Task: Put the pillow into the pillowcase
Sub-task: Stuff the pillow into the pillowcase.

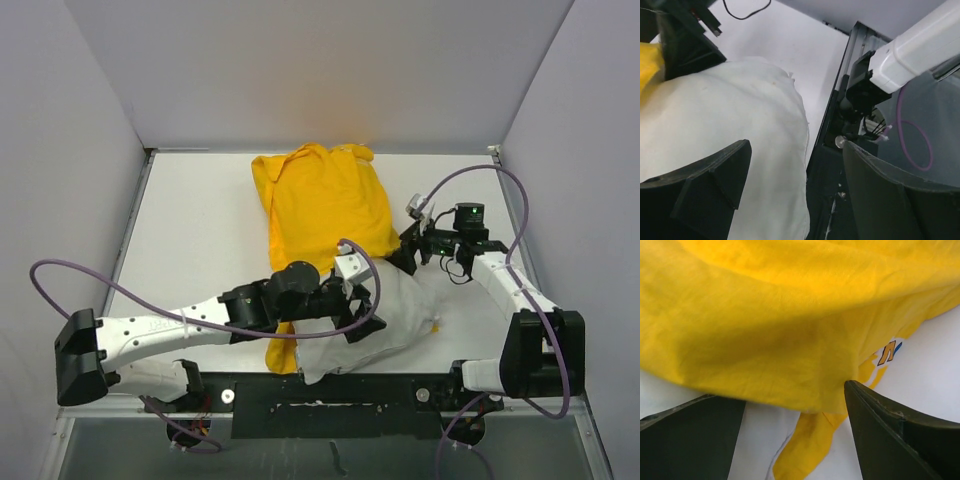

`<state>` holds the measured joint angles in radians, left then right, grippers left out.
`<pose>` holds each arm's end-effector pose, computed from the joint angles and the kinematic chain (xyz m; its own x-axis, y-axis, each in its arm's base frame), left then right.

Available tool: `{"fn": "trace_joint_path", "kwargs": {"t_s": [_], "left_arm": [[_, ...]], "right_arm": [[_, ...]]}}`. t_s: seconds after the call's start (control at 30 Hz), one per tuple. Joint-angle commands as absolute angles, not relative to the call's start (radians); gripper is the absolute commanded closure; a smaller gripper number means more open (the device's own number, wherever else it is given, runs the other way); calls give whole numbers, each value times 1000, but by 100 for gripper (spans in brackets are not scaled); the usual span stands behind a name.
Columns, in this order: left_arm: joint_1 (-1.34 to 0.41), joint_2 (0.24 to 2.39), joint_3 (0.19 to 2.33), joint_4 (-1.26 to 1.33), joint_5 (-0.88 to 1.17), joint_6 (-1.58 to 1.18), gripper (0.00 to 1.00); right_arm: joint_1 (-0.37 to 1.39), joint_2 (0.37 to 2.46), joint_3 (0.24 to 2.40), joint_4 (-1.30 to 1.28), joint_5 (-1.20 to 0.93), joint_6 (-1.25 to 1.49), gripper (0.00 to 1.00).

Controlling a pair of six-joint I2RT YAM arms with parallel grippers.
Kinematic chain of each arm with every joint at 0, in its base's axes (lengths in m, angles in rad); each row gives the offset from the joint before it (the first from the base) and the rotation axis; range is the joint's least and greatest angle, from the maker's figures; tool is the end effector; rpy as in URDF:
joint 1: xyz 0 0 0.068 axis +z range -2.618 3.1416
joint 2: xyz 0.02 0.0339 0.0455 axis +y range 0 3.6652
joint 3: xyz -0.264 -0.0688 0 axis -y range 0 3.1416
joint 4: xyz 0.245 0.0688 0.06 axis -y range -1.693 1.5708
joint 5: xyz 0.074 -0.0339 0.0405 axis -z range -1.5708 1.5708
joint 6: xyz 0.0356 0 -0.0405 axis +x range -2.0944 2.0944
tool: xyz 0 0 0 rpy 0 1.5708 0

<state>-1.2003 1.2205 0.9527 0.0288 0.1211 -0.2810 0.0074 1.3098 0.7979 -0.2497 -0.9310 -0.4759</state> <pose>0.1002 -0.2698 0.3286 -0.3507 0.1427 -0.9255 0.9061 0.3014 -0.2969 0.2636 0.0305 0.2351 -0.3454 -0.2761 -0.8969 -0.8361 0.5245 0.1605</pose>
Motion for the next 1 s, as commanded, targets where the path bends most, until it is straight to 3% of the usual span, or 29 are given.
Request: {"fn": "trace_joint_path", "kwargs": {"t_s": [0.0,0.2,0.27,0.37,0.5,0.57,0.6,0.77,0.97], "left_arm": [[-1240,1311,943,173,-11,-291,32],[-1253,1527,960,379,42,-331,42],[-1252,1613,1005,393,41,-320,43],[-1254,1716,1043,409,-19,-275,42],[-1228,1764,1038,377,-248,-206,42],[-1154,1725,1004,321,-274,-272,69],[-1104,1694,970,306,-259,-317,75],[-961,1541,823,333,-304,-344,92],[-907,1489,727,380,-302,-323,96]], "right_arm": [[50,1363,854,-162,-726,-425,26],[39,1391,876,-213,-818,-453,81],[21,1370,896,-294,-945,-514,91],[-1,1321,918,-417,-1172,-625,95],[-5,1219,906,-529,-1329,-745,99],[-8,1179,899,-554,-1336,-773,100],[-7,1165,896,-555,-1320,-779,100],[15,1207,928,-588,-1183,-787,100],[32,1224,941,-630,-1198,-831,100]]}}
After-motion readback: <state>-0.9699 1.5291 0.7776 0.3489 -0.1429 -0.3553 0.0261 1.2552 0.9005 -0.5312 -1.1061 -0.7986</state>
